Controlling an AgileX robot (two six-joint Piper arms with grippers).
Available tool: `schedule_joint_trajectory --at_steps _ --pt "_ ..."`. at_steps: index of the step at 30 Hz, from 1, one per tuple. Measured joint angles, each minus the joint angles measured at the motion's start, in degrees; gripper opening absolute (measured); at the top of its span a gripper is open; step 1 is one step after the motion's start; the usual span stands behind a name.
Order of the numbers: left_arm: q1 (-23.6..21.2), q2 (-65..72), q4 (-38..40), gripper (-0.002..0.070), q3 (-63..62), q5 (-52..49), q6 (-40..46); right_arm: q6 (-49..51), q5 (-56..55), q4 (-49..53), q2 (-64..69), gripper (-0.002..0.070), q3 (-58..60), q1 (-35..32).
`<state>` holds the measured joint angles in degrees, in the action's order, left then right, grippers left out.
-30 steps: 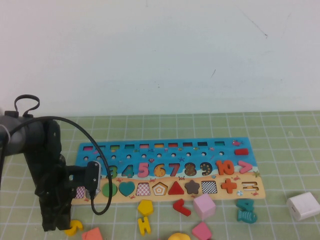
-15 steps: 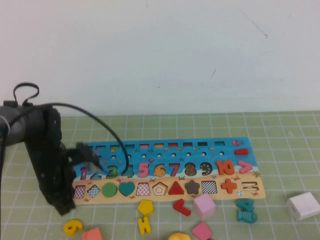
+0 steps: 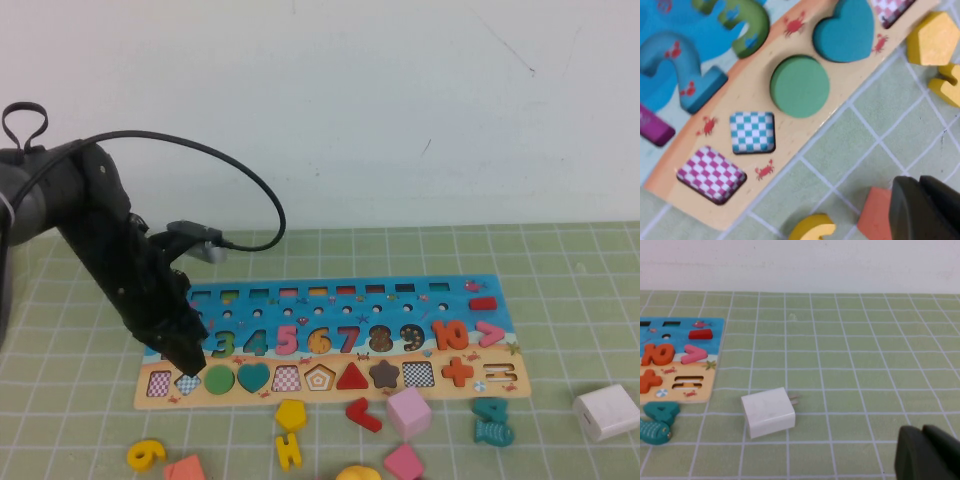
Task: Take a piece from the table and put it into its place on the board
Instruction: Pick up the "number 6"
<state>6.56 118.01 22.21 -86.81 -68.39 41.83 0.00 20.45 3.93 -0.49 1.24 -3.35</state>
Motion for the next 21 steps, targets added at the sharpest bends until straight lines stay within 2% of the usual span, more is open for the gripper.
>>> schedule_joint_trajectory --at_steps 3,8,14,17,21 --pt "0.4 0.0 -1.7 0.0000 0.0 0.0 2.9 0.0 0.0 0.0 0.0 -0.0001 0.0 0.0" --pt "4.4 -3.3 -12.9 -0.0001 2.8 0.6 3.0 0.0 0.0 0.0 0.0 -0.0001 0.0 0.0" --pt "11.0 -17.6 -22.2 -0.0001 17.6 16.1 0.0 0.0 0.0 0.0 0.0 -0.0001 0.0 0.0" --pt "11.5 -24.5 -23.0 -0.0001 25.4 21.3 -1.2 0.0 0.0 0.0 0.0 -0.0001 0.0 0.0" --pt "11.4 -28.7 -25.8 -0.0001 32.1 22.5 -1.6 0.0 0.0 0.0 0.0 -0.0001 0.0 0.0"
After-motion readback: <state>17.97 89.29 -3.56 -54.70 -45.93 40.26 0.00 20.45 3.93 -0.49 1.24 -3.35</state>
